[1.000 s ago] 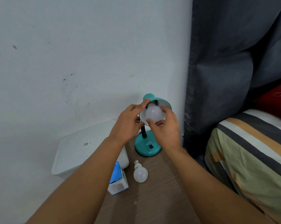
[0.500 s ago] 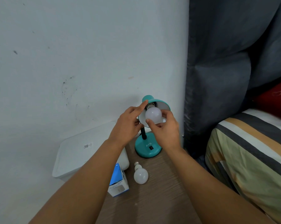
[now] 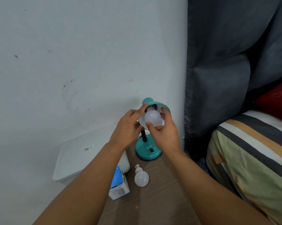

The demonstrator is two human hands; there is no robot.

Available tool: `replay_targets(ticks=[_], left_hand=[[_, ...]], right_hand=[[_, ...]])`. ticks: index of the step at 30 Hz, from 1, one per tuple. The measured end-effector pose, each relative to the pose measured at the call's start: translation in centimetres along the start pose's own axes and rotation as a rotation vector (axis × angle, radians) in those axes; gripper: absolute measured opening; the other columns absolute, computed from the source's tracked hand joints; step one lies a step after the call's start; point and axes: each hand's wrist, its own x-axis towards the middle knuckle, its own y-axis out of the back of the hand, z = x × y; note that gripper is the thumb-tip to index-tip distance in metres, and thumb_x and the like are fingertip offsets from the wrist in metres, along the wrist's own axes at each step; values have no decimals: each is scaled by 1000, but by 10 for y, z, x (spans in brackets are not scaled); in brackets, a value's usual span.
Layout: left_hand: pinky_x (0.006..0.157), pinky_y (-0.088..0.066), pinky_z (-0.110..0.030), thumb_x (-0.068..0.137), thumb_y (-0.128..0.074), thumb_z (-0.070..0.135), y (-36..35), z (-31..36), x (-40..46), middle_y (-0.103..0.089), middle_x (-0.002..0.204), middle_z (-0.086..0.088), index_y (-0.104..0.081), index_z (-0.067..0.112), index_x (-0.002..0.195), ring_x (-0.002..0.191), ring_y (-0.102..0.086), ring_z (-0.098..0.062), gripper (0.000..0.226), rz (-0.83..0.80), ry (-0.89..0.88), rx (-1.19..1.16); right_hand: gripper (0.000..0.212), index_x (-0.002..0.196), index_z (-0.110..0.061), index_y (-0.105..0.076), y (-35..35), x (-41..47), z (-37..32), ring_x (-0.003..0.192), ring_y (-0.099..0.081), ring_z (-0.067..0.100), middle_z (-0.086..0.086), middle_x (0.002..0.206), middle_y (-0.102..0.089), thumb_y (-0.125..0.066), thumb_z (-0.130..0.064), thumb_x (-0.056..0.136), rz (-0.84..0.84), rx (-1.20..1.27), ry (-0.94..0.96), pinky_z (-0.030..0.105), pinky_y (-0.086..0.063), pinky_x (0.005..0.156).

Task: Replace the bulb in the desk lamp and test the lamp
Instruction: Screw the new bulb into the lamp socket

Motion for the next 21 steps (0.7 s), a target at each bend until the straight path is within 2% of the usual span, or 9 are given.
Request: replay_targets(ticks=[5,7,8,11,12,14,16,19,21], left_hand=[[87,-55,-29,83,-73,3,0,0,0,-51,107,4,-25,48,150,85,-62,-11,94,-3,9,-4],[87,-55,-30,83,-72,2,0,1,0,-52,108,3,-25,49,149,85,-62,-12,94,-8,16,-4],[87,-55,-30,83,-72,2,0,2,0,-52,109,2,-25,48,149,85,-62,-12,93,-8,20,-4],[88,-54,-29,84,-71,3,1,3,1,-52,111,3,-26,49,150,85,-63,-11,92,-7,28,-5],[88,-54,-29,84,-71,3,1,3,0,-52,110,3,-25,49,149,85,-63,-11,93,-6,27,-6],[88,-54,-29,84,-72,3,1,2,0,-50,106,6,-24,51,148,85,-64,-10,94,-5,26,-8],[88,-54,-28,84,-72,3,1,1,0,-50,105,7,-24,53,148,86,-64,-10,94,-6,29,-15],[88,-53,-26,84,-71,3,0,3,0,-51,107,5,-25,50,149,85,-63,-9,92,1,26,-9],[87,-53,-25,84,-71,3,0,3,-1,-52,109,4,-25,50,149,84,-64,-9,91,4,22,-4]], right_hand=[[62,134,-31,-49,0,1,4,77,-65,-1,-5,128,-56,-76,-18,80,-35,-30,37,-2,-44,72],[57,133,-29,-49,0,2,4,75,-65,-1,-3,123,-61,-75,-22,82,-12,-40,-4,-1,-44,67],[56,132,-29,-49,0,1,4,75,-66,-1,-4,120,-63,-74,-28,83,-1,-40,-18,1,-45,67],[60,136,-28,-45,-1,0,0,75,-65,0,-7,119,-62,-73,-37,84,14,-16,-53,21,-54,82],[63,138,-28,-42,0,-1,-1,73,-63,-3,-10,118,-59,-73,-36,84,6,-14,-55,18,-51,81],[68,140,-31,-40,-1,-2,0,69,-62,-8,-14,116,-54,-76,-29,82,-21,-7,-34,4,-44,70],[65,135,-30,-46,-2,0,4,74,-62,-12,-8,119,-59,-77,-19,79,-36,-12,-19,-1,-43,64],[57,133,-31,-49,-2,2,4,71,-63,-5,-7,115,-62,-75,-26,82,-15,-57,-33,-2,-41,62],[56,133,-28,-49,-2,2,2,80,-65,2,-9,112,-62,-73,-37,83,4,-58,-54,4,-42,69]])
